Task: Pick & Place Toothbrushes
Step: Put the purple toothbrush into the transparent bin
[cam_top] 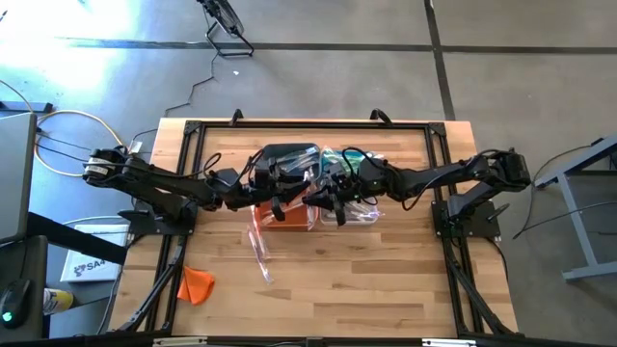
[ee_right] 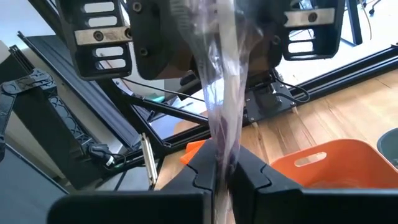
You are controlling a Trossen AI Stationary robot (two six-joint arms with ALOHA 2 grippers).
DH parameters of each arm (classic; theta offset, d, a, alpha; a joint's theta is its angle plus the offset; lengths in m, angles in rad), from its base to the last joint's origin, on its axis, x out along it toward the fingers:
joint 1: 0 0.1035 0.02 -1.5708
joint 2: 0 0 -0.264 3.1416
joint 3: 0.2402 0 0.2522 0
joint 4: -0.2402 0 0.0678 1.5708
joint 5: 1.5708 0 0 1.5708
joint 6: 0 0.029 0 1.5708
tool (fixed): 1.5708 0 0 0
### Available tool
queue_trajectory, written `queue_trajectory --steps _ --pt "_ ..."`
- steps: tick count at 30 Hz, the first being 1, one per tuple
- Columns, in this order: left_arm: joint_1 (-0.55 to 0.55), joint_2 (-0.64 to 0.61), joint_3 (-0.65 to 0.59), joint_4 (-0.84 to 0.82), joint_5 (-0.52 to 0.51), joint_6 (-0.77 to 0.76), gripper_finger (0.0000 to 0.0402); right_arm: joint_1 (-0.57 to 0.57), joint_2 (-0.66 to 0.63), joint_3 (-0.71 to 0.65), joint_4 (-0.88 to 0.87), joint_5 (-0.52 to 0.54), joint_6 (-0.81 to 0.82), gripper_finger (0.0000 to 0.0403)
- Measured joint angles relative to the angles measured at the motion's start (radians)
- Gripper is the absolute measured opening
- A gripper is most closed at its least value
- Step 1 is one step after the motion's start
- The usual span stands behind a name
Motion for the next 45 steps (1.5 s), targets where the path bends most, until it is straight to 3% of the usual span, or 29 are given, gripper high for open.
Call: queue_trajectory --steps 5,9,17,27,38,45 --pt "0.000 0.000 0.000 -0.037 -0.004 -0.019 0.0151 -0.010 -0.003 0.000 -0.002 -0.008 -0.001 0.0012" --pt "0.000 -0.021 0.000 -0.097 0.040 -0.053 0.0171 -0.034 -0.031 0.000 -0.058 -0.069 -0.013 0.0012" --pt "0.000 -0.139 0.000 -0.231 0.052 -0.059 0.0164 -0.067 -0.155 0.000 -0.367 -0.012 -0.168 0.0012" --pt "0.000 -0.194 0.000 -0.322 0.052 -0.054 0.0163 -0.057 -0.153 0.000 -0.800 0.230 -0.399 0.0012" --pt "0.000 -0.193 0.000 -0.371 0.051 -0.076 0.0163 -0.044 -0.114 0.000 -0.908 0.345 -0.584 0.0012" --pt "0.000 -0.193 0.000 -0.377 0.051 -0.077 0.0163 -0.039 -0.028 0.000 -0.923 0.337 -0.684 0.0012"
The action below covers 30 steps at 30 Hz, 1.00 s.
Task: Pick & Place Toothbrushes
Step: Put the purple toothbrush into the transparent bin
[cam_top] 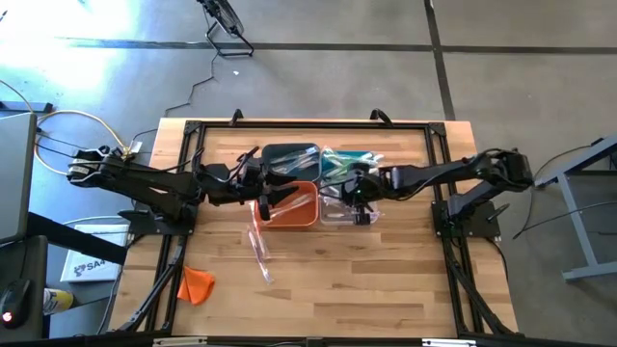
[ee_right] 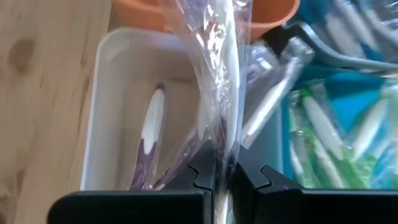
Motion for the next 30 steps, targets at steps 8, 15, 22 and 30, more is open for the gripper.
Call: queue_trajectory --steps 8,15,22,30 --pt "0.000 0.000 0.000 -0.023 -0.001 -0.015 0.0163 0.000 0.026 0.000 0.003 -0.015 0.004 0.0037" --pt "0.000 0.000 0.000 -0.023 -0.001 -0.029 0.0163 0.000 0.026 0.000 -0.026 -0.019 0.053 0.0143" --pt "0.000 0.000 0.000 -0.023 -0.001 -0.031 0.0163 0.000 -0.050 0.000 -0.035 -0.028 0.063 0.0184" --pt "0.000 0.000 0.000 -0.027 -0.001 -0.031 0.0163 0.000 -0.220 0.000 0.067 -0.145 0.189 0.0161"
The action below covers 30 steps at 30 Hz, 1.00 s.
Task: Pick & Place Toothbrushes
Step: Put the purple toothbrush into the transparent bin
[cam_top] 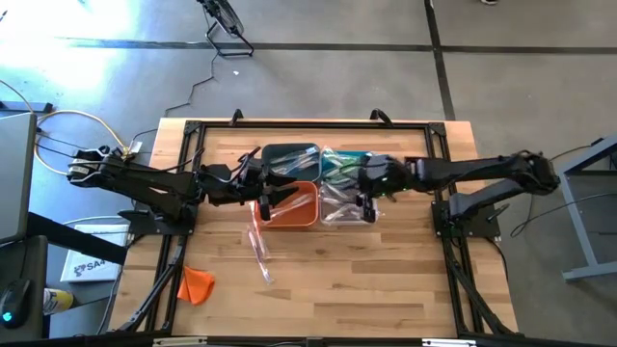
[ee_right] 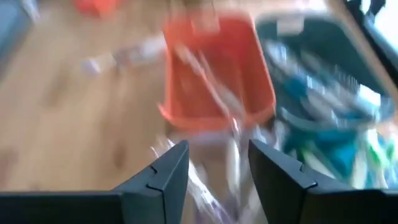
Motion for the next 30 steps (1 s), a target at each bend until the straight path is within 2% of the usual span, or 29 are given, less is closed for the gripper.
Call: queue_trajectory --steps 8,15,30 --pt "0.000 0.000 0.000 -0.017 0.000 0.000 0.0163 0.002 -0.134 0.001 0.216 -0.095 0.093 0.0132" --pt "0.000 0.000 0.000 -0.020 0.000 -0.023 0.0163 0.002 -0.168 0.001 0.349 -0.134 0.155 0.0119" --pt "-0.001 0.000 0.000 -0.023 0.023 -0.055 0.0163 0.002 -0.169 0.001 0.354 -0.134 0.193 0.0116"
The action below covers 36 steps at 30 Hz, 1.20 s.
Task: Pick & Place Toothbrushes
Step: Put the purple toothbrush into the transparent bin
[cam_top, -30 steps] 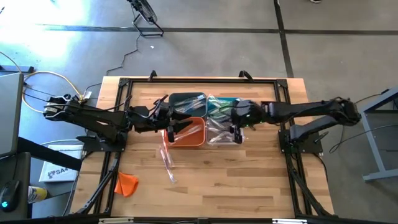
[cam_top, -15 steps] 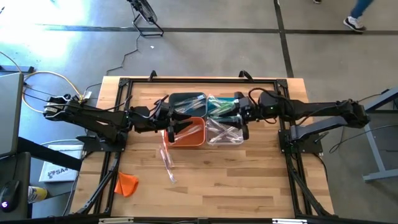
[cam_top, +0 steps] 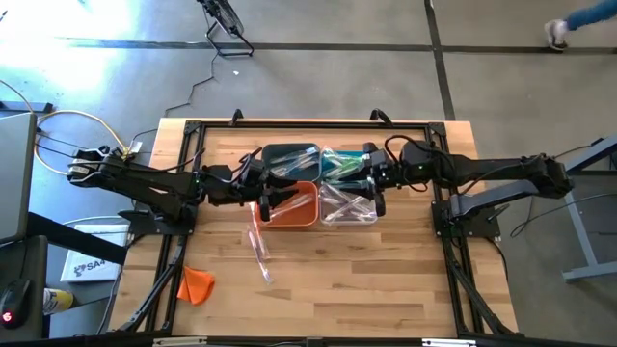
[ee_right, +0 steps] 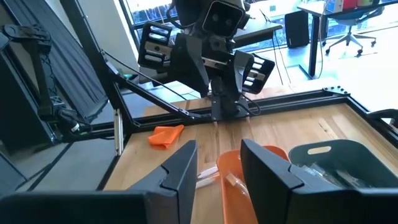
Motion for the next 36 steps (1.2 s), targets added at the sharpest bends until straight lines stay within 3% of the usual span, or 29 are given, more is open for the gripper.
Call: queue_trajectory --steps 13,27,36 --pt "-0.171 0.000 0.000 -0.024 -0.011 -0.105 0.0163 0.000 0.000 0.000 -0.001 0.000 0.008 0.0116" --pt "-0.376 0.000 0.000 -0.027 -0.244 -0.300 0.0163 0.000 0.000 0.000 -0.001 0.000 0.008 0.0116" --pt "-0.434 0.014 0.000 -0.230 -0.408 -0.655 0.0163 0.000 0.000 0.000 0.000 0.001 0.007 0.0116"
